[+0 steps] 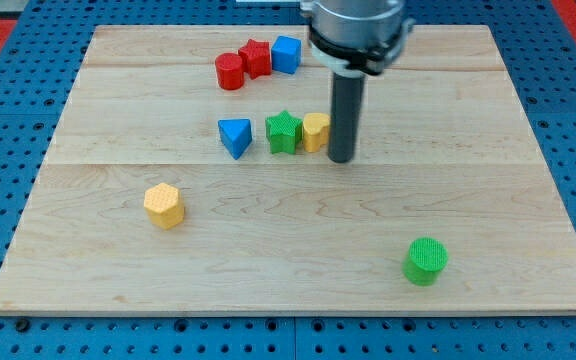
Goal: Put the yellow heart at the bottom right of the blue cube
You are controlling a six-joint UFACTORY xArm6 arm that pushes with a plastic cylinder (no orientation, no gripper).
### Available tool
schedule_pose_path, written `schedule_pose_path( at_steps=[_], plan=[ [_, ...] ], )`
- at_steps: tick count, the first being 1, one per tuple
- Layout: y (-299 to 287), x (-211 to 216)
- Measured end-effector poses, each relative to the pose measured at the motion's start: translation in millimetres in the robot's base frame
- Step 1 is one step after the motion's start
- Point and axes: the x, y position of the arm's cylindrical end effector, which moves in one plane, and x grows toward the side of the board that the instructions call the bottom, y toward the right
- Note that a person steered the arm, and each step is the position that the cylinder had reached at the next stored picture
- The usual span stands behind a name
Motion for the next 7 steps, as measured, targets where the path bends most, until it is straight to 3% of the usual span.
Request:
schedule_pose_path(
  at_steps=[2,6,7],
  plan=[
    [-57,-47],
    [-33,-85],
    [-55,-122]
  ],
)
